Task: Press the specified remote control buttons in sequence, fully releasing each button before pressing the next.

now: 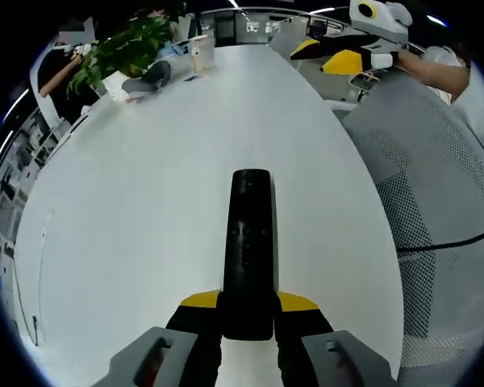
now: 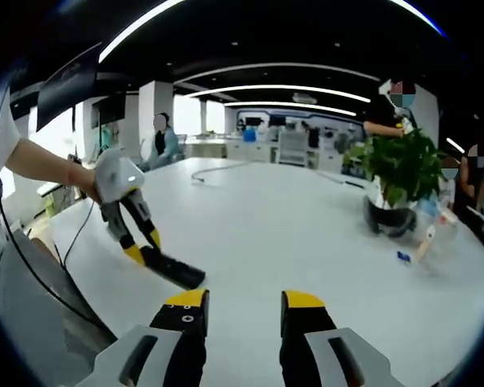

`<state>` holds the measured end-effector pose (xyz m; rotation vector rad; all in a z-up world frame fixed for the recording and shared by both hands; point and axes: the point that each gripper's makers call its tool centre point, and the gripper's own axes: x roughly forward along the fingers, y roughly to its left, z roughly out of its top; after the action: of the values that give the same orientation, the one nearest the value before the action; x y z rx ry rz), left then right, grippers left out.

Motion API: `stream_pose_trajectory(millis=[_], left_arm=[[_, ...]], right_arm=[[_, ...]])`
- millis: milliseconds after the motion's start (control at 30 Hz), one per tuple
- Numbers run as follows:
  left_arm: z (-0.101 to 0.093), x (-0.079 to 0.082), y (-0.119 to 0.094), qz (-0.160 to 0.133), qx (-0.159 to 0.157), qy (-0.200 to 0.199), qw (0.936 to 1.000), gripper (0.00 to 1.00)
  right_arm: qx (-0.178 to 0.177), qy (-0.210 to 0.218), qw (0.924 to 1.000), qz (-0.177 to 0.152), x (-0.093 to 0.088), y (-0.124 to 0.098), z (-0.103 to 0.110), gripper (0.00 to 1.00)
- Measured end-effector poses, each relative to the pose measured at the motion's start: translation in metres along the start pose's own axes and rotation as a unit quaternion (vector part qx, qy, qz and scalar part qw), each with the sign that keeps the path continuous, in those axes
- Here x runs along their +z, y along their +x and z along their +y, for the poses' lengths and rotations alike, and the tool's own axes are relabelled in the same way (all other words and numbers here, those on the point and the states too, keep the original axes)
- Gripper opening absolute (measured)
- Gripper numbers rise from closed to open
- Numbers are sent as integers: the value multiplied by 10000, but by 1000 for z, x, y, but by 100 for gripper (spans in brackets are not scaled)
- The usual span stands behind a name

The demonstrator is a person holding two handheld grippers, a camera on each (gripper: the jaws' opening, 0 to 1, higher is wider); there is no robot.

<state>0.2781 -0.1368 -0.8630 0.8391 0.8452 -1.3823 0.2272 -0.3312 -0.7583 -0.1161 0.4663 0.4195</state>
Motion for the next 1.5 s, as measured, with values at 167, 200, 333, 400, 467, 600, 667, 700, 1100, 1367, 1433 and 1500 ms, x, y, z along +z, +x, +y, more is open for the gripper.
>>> stream_pose_trajectory(millis=[167, 200, 333, 400, 467, 600, 667, 700, 1100, 1367, 1433, 1500], left_arm=[[-4, -1, 0, 3, -6, 4, 10000, 24], [-5, -1, 0, 3, -4, 0, 10000, 24], [-9, -1, -1, -9, 11, -31, 10000, 24], [-13, -1, 0, -17, -7, -14, 10000, 24], [-17, -1, -1, -17, -21, -7, 10000, 24], [-22, -1, 0, -2, -22, 22, 10000, 24], [-24, -1, 0, -5, -18, 16, 10000, 24], [-25, -2, 0, -11, -24, 21, 10000, 24], [-37, -2, 0, -5, -35, 33, 10000, 24], [-45, -3, 0, -8, -50, 35, 10000, 24], [-46, -3, 0, -8, -50, 42, 10000, 24], [-48, -3, 0, -1, -56, 54, 10000, 24]], right_arm=[[8, -3, 10000, 22, -1, 1, 0, 33], [8, -22, 10000, 35, -1, 1, 0, 32], [15, -41, 10000, 67, -2, 2, 1, 32], [15, -44, 10000, 71, -2, 2, 1, 32], [22, -49, 10000, 82, -3, 2, 1, 32], [33, -64, 9999, 112, -4, 2, 2, 32], [36, -60, 9999, 111, -4, 2, 2, 32], [38, -59, 9999, 114, -4, 2, 2, 32], [46, -73, 9999, 128, -5, 2, 2, 31], [58, -81, 9998, 149, -6, 3, 3, 31], [69, -85, 9998, 148, -5, 3, 4, 31], [72, -89, 9998, 162, -6, 3, 4, 30]])
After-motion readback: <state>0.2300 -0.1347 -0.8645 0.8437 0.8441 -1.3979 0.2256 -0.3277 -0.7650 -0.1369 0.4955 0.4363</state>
